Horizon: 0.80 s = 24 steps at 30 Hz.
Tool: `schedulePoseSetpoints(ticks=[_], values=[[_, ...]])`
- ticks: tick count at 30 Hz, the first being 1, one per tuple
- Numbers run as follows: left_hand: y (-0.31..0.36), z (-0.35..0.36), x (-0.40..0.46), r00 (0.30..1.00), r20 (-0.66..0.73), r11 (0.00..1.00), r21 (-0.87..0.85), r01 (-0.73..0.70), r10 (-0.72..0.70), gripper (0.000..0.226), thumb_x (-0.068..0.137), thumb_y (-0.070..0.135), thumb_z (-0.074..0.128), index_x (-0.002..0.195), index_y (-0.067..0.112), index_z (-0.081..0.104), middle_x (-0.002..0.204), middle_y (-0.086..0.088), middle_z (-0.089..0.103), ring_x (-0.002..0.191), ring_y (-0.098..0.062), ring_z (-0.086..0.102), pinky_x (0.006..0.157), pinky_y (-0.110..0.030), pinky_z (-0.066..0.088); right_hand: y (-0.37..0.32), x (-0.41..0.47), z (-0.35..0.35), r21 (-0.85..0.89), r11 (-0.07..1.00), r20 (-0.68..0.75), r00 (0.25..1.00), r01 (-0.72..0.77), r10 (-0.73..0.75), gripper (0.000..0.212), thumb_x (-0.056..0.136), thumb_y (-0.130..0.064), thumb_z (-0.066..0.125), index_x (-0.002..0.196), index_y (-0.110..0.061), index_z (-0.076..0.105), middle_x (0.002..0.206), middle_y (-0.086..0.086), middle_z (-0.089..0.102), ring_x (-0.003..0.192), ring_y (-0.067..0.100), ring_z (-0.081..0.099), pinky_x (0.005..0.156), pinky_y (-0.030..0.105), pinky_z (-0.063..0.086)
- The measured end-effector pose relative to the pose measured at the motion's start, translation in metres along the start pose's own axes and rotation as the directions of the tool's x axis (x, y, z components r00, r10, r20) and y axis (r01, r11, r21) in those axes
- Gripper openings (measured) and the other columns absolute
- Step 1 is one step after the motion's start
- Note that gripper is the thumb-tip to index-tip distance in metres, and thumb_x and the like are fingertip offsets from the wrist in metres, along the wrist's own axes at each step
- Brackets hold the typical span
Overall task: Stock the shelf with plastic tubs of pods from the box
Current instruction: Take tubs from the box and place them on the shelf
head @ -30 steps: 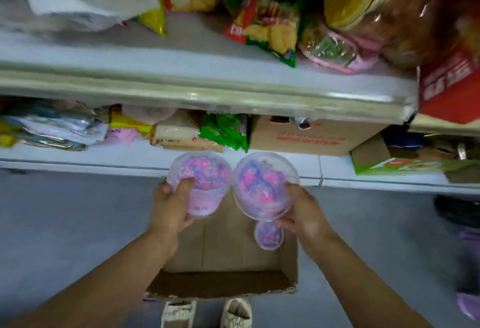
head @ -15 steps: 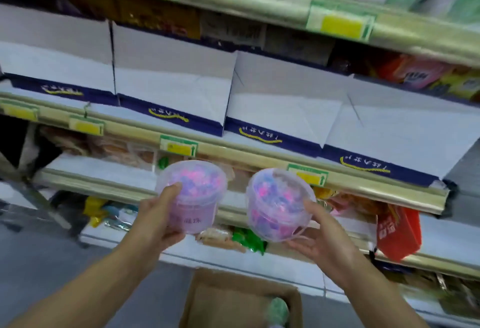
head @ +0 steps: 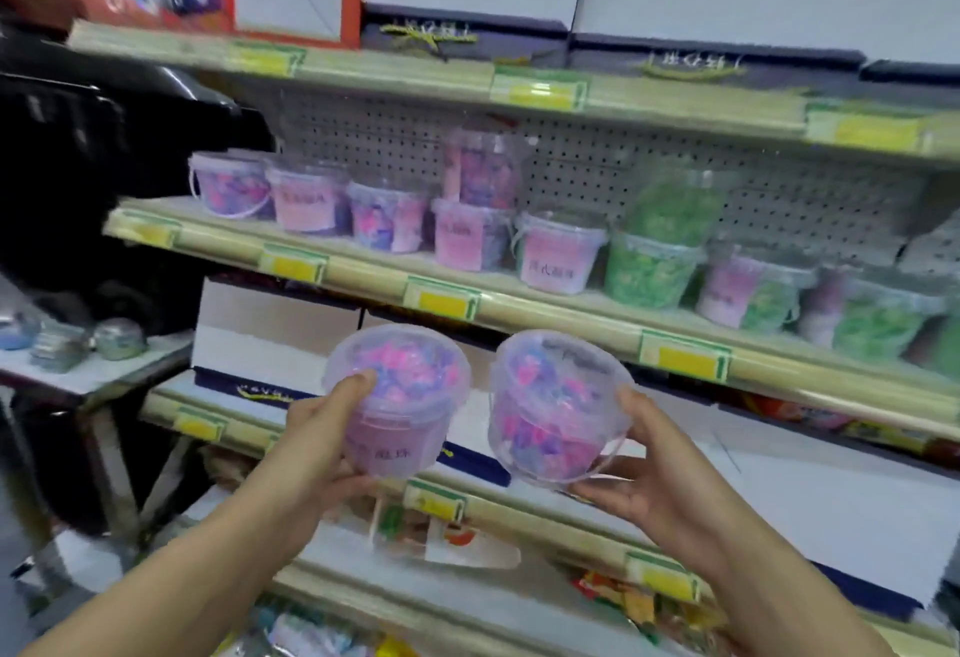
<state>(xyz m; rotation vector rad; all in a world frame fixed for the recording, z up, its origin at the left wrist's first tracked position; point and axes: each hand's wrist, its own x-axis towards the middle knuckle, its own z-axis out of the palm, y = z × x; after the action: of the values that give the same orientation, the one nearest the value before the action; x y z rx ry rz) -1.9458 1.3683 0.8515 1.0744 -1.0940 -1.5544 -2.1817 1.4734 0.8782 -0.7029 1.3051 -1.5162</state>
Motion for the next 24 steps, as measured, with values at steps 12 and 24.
schedulePoseSetpoints(ticks=[12,24], values=[[0.061,-0.011,0.005,0.981,-0.135,0.989,-0.034,-0.145,0.139,0.038,0.087,0.046,0.056,0.114,0.023,0.044,0.1,-0.013,0.059,0.095,-0.031,0.062,0.074,-0.038,0.052,-0.056,0.026,0.044,-0.038,0.99,0.215,0.969,0.133,-0.122,0.041,0.083,-0.046,0.055,0.116,-0.021,0.06,0.102,0.017,0.064,0.085,0.032,0.07,0.078,0.043,0.057],[0.144,-0.064,0.087,0.959,-0.172,0.973,-0.009,-0.232,0.227,0.038,0.087,0.052,0.052,0.114,0.026,0.046,0.109,-0.011,0.058,0.094,-0.027,0.061,0.074,-0.037,0.053,-0.085,0.085,0.147,-0.013,0.981,0.214,0.959,0.193,-0.186,0.033,0.084,-0.044,0.057,0.106,-0.02,0.059,0.095,0.009,0.067,0.082,0.029,0.07,0.067,0.038,0.06]])
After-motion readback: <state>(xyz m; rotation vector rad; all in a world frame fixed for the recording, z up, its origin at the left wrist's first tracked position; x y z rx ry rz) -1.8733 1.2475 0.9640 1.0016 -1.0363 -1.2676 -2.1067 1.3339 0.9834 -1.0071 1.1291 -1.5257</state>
